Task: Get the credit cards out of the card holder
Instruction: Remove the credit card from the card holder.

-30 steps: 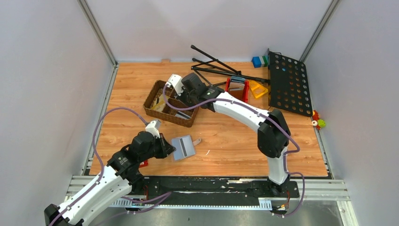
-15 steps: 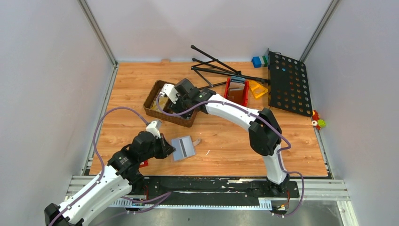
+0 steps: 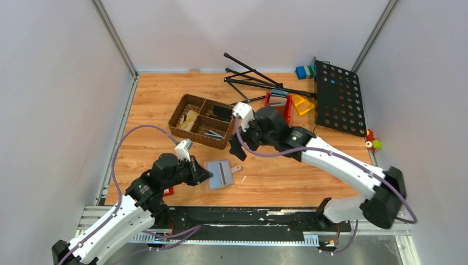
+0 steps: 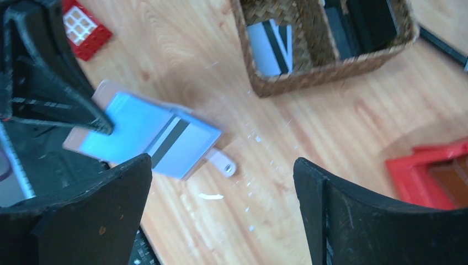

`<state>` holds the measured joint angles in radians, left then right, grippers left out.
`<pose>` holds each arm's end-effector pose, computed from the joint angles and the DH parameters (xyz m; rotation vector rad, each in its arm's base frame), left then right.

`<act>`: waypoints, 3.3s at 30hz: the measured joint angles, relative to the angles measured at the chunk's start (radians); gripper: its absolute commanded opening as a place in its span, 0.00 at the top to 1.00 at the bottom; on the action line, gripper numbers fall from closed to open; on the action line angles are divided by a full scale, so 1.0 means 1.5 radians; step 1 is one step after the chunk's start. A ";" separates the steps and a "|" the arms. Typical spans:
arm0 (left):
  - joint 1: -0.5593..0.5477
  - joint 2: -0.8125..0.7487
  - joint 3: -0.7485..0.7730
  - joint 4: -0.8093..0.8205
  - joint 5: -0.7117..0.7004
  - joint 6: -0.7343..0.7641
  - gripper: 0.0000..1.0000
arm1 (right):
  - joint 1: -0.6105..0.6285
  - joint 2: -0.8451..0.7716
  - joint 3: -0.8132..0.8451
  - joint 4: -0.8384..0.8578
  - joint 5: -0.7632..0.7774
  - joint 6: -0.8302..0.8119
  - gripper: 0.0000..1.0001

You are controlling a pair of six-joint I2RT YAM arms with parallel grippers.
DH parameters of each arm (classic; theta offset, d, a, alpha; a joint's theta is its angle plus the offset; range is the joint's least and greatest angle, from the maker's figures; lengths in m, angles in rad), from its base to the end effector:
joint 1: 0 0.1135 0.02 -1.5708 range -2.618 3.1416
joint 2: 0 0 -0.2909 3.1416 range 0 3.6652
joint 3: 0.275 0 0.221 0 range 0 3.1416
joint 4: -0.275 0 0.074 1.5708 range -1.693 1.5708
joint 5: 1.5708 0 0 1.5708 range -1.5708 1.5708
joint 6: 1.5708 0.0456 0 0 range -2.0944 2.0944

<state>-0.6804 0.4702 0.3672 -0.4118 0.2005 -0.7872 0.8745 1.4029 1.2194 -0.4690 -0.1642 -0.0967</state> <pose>0.0578 -0.0585 0.2247 0.0118 2.2691 -1.0540 0.1777 0.2242 0.3483 -1.1464 1.9735 0.6011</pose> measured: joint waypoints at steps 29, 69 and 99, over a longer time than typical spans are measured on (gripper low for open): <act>0.000 0.022 -0.063 0.596 0.227 -0.288 1.00 | -0.161 -0.439 -0.630 0.544 -0.284 0.727 0.04; -0.031 -0.021 0.046 0.245 0.093 -0.111 0.51 | -0.161 -0.519 -0.596 0.426 -0.224 0.694 1.00; -0.187 0.142 -0.009 0.471 -0.004 -0.188 0.67 | -0.133 -0.489 -0.643 0.599 -0.286 0.741 1.00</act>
<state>-0.9607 0.6830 0.3542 0.2951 0.1947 -1.0687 0.6754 0.6701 0.2543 0.4301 -0.5934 1.0153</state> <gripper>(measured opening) 0.322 0.060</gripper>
